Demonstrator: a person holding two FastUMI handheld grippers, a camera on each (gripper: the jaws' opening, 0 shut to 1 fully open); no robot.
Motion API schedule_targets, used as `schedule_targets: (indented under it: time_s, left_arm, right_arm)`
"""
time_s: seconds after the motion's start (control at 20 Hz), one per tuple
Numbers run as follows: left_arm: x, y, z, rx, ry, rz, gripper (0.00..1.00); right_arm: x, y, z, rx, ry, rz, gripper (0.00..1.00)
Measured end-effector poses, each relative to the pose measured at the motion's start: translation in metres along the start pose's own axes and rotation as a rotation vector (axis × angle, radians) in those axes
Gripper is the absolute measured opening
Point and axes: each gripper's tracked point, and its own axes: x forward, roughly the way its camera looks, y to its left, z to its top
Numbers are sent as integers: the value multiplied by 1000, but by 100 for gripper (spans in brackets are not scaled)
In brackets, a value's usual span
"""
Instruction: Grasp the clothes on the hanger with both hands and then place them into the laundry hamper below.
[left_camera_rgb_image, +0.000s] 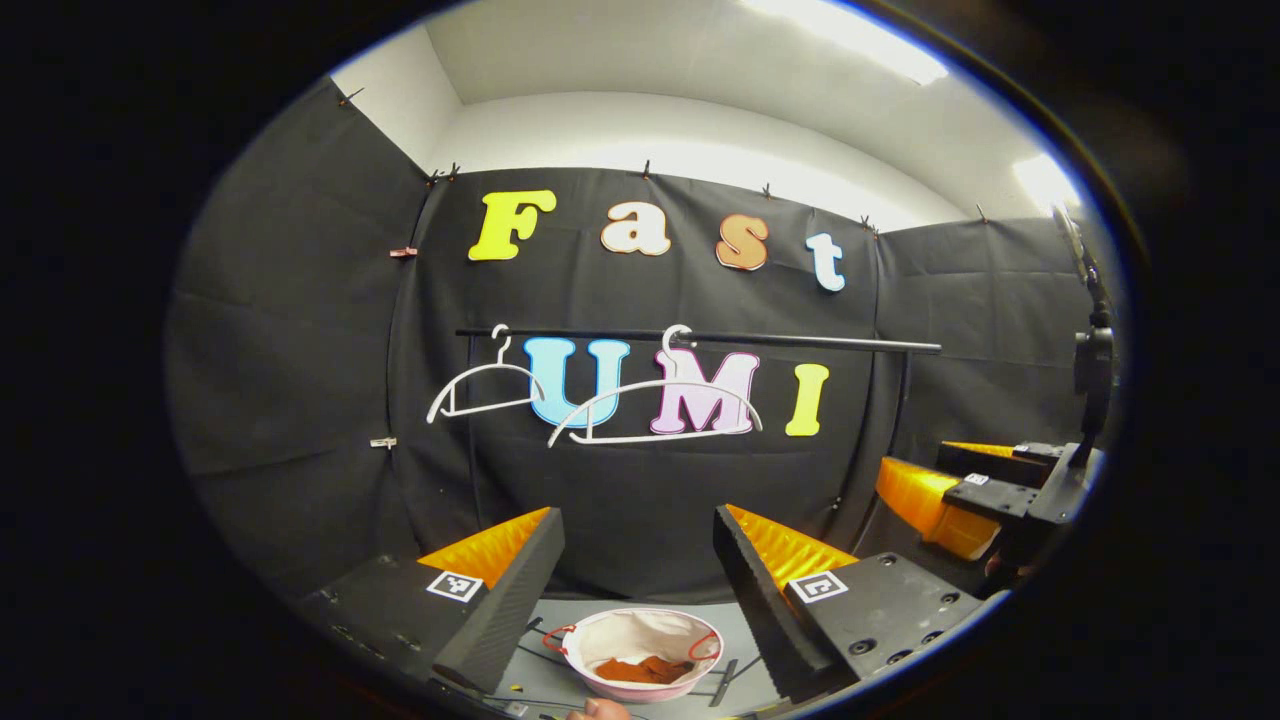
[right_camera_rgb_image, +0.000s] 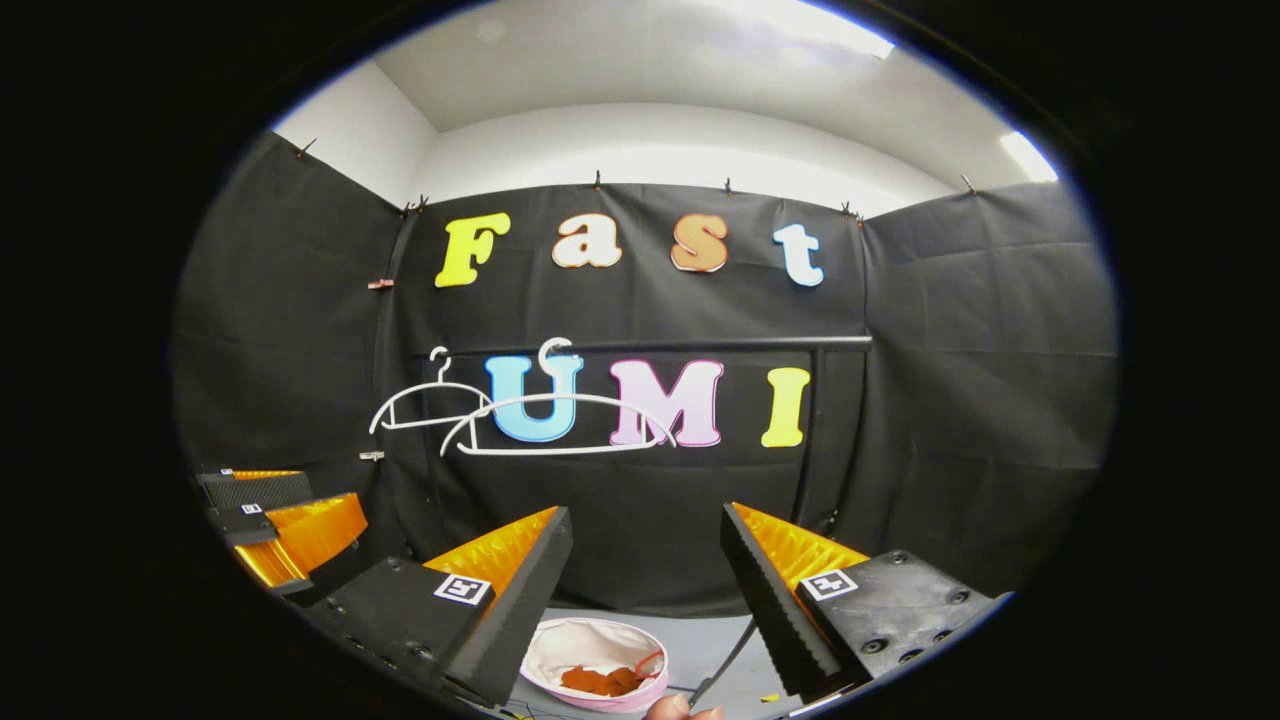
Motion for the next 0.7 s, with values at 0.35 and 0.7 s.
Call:
schedule_targets:
  time_s: [0.35, 0.7]
  left_arm:
    - [-31, -2, 23, 56, -58, 14, 92]
    - [-35, -15, 25, 51, -65, 5, 95]
  right_arm:
    - [-26, -4, 12, 24, -22, 2, 93]
    - [-38, -12, 22, 12, -61, -3, 93]
